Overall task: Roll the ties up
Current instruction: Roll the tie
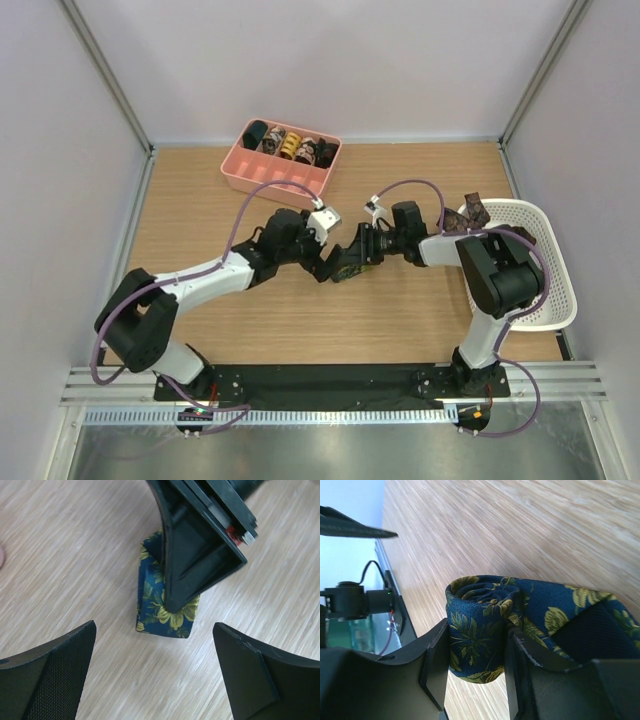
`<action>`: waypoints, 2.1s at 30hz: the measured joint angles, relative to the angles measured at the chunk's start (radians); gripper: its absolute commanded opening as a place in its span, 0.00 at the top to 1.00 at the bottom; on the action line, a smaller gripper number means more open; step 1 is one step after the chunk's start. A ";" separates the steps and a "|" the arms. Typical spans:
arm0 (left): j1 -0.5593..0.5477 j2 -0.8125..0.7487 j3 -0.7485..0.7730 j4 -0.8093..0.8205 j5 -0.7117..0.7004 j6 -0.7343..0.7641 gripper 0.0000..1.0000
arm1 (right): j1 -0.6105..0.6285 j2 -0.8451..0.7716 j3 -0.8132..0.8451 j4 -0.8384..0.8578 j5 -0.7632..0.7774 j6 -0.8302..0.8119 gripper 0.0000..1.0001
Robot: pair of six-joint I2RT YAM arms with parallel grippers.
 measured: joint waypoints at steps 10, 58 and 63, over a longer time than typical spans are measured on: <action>-0.040 0.220 0.170 -0.104 0.082 0.159 0.00 | -0.063 0.056 -0.019 0.068 -0.093 0.069 0.79; -0.122 0.544 0.515 -0.396 0.005 0.304 0.66 | -0.098 0.088 0.004 0.011 -0.118 0.082 0.67; -0.127 0.537 0.499 -0.378 -0.013 0.267 0.67 | -0.098 0.087 0.010 -0.008 -0.114 0.077 0.51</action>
